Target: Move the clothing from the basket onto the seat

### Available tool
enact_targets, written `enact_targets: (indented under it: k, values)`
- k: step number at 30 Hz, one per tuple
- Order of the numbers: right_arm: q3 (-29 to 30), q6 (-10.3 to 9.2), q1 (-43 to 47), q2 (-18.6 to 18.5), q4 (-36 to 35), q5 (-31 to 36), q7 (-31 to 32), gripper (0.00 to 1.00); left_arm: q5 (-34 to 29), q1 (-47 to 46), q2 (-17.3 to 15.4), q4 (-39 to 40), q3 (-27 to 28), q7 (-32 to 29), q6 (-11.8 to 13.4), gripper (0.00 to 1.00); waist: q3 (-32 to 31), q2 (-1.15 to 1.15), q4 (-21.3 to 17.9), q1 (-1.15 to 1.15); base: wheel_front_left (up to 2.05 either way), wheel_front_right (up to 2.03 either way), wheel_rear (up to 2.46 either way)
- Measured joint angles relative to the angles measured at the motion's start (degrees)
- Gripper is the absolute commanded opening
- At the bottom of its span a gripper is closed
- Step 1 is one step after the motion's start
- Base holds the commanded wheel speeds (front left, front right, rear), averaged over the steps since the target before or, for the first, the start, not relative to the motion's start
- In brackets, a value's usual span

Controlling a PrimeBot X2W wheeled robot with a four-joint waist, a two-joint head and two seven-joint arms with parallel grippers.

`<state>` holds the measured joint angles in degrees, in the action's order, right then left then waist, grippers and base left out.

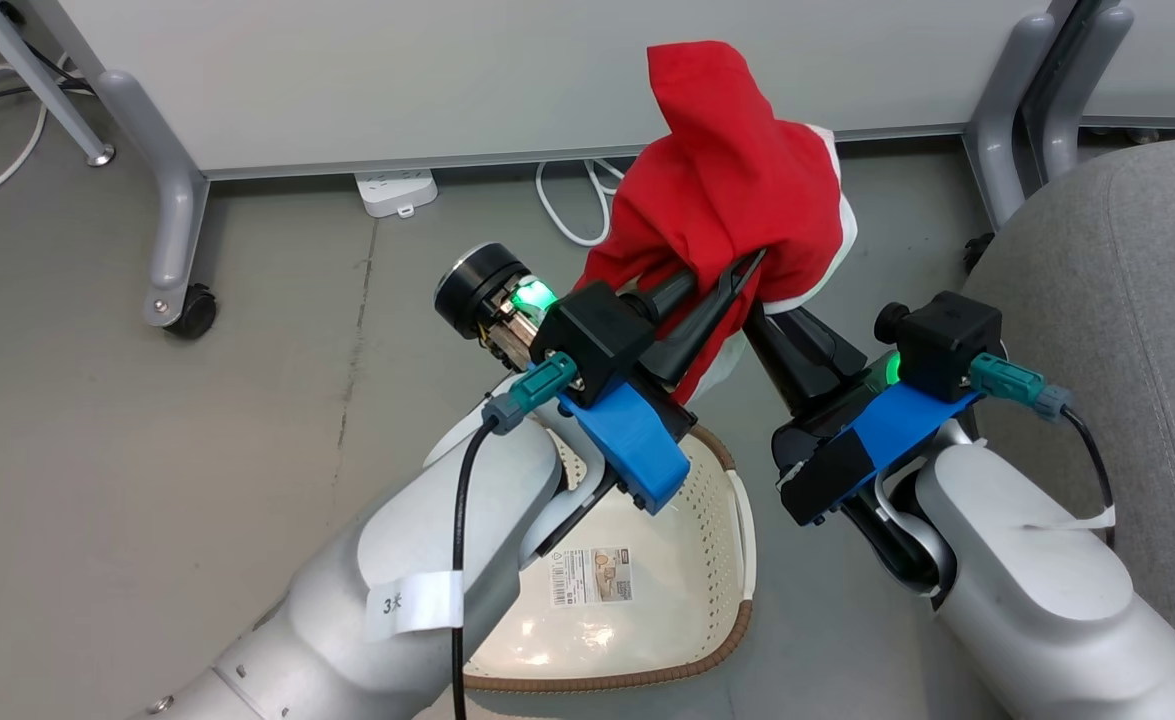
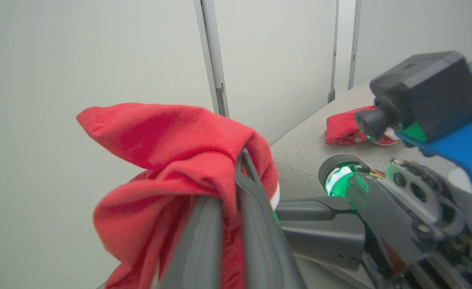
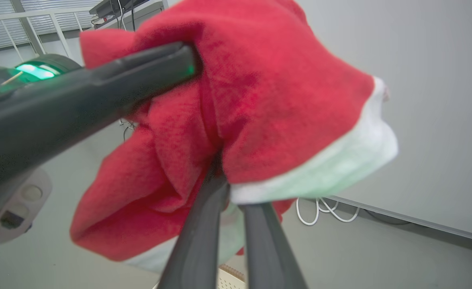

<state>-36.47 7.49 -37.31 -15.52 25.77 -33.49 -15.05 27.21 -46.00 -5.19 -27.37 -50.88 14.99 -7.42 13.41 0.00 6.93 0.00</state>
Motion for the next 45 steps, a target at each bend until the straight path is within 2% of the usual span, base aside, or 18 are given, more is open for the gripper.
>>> enact_targets:
  k: [16,17,18,19,34,45]
  values:
    - [-0.35,0.00,0.03,-0.16,0.11,0.02,0.00,0.00,-0.51,0.01,-0.05,-0.10,0.49,0.00,0.00,0.00,0.13,0.00,-0.39,0.00,0.00,0.00,0.00]
    - [-0.35,0.00,0.03,-0.18,0.14,0.02,0.00,0.00,-0.63,0.01,-0.05,-0.29,0.65,0.00,0.00,0.19,0.16,0.00,-0.39,0.00,0.00,0.00,0.00]
    - [-0.35,0.00,0.03,-0.19,0.19,0.02,0.00,0.00,-1.03,0.01,-0.09,-0.52,0.87,0.00,0.00,0.90,0.18,0.00,-0.38,0.00,0.00,0.00,0.00]
    - [-0.35,0.00,0.03,-0.21,0.21,0.04,0.00,0.00,-1.47,0.01,-0.10,-0.52,1.33,0.00,-0.01,1.00,0.21,0.00,-0.38,0.00,0.00,0.00,0.00]
    - [0.93,0.00,0.60,-0.33,0.38,0.63,0.00,0.00,-3.55,0.32,0.10,-0.68,3.75,0.00,0.00,1.00,0.45,0.00,-0.96,0.00,0.00,0.00,0.00]
    - [6.25,0.00,2.53,-0.19,-0.78,3.46,0.01,0.00,-4.32,1.03,-0.44,-0.86,3.96,0.00,-0.01,1.00,0.95,0.00,-4.05,0.00,0.00,0.00,0.00]
